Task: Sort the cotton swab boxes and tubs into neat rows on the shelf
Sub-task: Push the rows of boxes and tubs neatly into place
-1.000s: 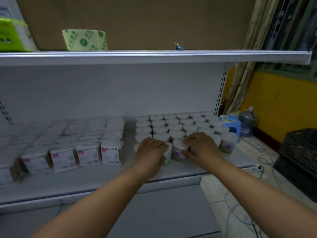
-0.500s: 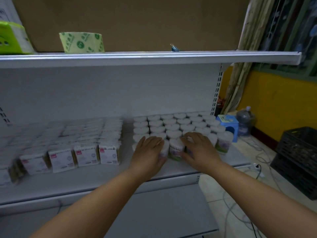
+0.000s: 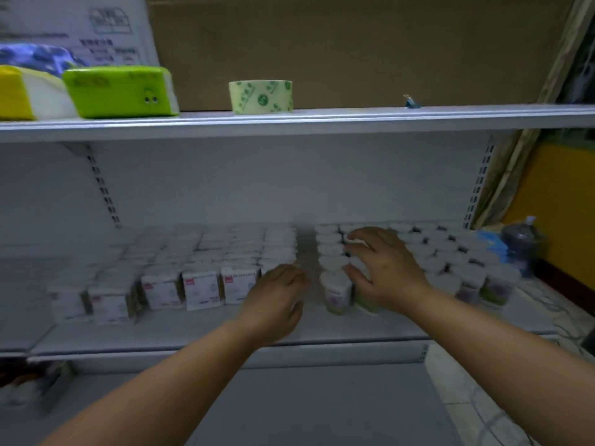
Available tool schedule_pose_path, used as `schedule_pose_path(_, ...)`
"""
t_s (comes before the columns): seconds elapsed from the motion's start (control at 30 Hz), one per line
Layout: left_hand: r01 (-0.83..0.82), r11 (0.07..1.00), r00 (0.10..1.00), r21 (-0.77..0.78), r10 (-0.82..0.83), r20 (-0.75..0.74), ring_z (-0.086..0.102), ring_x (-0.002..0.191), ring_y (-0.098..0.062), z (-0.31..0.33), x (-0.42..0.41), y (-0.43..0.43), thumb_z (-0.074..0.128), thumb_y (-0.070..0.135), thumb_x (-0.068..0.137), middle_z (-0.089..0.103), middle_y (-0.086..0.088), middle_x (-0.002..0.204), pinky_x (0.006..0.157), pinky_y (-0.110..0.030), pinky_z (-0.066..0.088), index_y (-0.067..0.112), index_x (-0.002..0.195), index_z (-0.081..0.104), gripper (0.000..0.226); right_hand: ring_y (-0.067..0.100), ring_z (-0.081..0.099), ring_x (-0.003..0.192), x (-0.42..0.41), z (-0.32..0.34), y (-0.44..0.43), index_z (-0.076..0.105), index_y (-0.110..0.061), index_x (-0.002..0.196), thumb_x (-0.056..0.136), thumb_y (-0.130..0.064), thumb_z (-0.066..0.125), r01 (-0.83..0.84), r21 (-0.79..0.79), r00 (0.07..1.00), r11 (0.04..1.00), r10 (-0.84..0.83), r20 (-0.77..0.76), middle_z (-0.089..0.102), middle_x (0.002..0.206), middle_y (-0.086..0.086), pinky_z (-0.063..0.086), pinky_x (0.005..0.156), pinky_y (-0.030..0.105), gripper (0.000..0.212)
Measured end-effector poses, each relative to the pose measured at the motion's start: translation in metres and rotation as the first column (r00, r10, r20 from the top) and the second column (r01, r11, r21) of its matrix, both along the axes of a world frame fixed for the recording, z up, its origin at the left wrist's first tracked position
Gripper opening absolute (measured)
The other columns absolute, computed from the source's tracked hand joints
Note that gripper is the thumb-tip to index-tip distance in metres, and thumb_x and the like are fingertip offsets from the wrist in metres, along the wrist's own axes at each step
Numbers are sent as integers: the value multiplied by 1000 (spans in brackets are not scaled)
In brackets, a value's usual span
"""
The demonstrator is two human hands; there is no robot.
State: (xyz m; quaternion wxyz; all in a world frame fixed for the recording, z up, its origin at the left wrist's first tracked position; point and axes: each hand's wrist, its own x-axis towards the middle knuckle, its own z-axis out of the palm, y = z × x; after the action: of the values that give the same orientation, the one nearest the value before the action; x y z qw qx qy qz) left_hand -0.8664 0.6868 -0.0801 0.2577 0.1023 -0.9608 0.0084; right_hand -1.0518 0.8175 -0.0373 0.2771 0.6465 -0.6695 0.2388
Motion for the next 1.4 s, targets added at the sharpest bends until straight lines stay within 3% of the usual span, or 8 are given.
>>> schedule_pose_path(0.13, -79, 997, 987, 27, 74, 143, 57, 104, -29, -13, 41, -36, 54, 10, 84, 65, -11, 111, 81, -33, 48, 9, 112, 67, 31, 37, 57, 111, 41, -7, -46, 64, -3, 115, 74, -16, 76, -71, 173, 996, 982, 79, -40, 58, 125, 20, 48, 94, 44, 45)
schedule_pose_path(0.33, -167, 986, 954, 23, 156, 256, 47, 106, -25, -44, 103, -86, 40, 24, 93, 55, -8, 117, 80, -29, 37, 13, 112, 60, 30, 21, -13, 145, 72, -53, -106, -1, -19, 151, 92, -45, 50, 156, 531, 983, 833, -184, 0, -17, 158, 2, -1, 116, 35, 82)
schedule_pose_path(0.7, -60, 988, 979, 143, 30, 203, 36, 127, -18, -48, 120, -110, 44, 30, 94, 43, -2, 140, 101, -24, 27, 16, 133, 49, 41, 22, -17, 145, 72, -66, -118, -10, -18, 149, 90, -58, 42, 318, 518, 948, 794, -273, -164, -19, 157, 4, -13, 116, 37, 89)
schedule_pose_path(0.87, 49, 998, 998, 51, -51, 45, 62, 98, -28, -32, 161, -119, 71, 10, 72, 68, -8, 103, 91, -35, 45, 9, 101, 70, 30, 6, -42, 131, 109, -50, -129, -23, -27, 140, 87, -66, 36, 276, 394, 959, 877, -277, -55, -37, 145, -4, -31, 106, 25, 89)
schedule_pose_path(1.1, -212, 967, 974, -138, 198, -108, 54, 117, -32, -26, 247, -185, 84, 17, 59, 65, -12, 117, 107, -47, 28, 7, 109, 69, 54, 5, -39, 129, 209, -59, -208, -11, -22, 148, 94, -54, 38, 47, 458, 999, 888, -46, -14, -34, 145, -7, -32, 104, 24, 80)
schedule_pose_path(1.2, -314, 930, 943, -190, 329, 56, 38, 133, -37, -29, 259, -199, 81, 40, 65, 48, -13, 140, 112, -58, 19, 14, 134, 51, 79, 13, -26, 140, 220, -64, -227, -7, -19, 150, 97, -47, 38, 106, 485, 994, 868, -74, -85, -27, 151, -2, -26, 109, 32, 75)
schedule_pose_path(1.27, -339, 926, 919, -167, 364, 153, -2, 143, -33, -33, 257, -207, 63, 53, 79, 12, -8, 158, 112, -60, -5, 27, 148, 10, 91, 17, -13, 145, 221, -67, -232, 3, -16, 151, 97, -42, 40, 128, 481, 991, 868, -89, -103, -12, 157, 2, -23, 111, 33, 70)
schedule_pose_path(1.4, -406, 900, 869, -156, 433, 240, -25, 142, -25, -42, 251, -219, 41, 61, 89, -22, 2, 155, 104, -59, -24, 38, 129, -36, 90, 18, -2, 146, 227, -69, -237, 20, -14, 149, 98, -38, 42, 143, 453, 989, 880, -108, -102, 5, 159, 3, -22, 111, 30, 61)
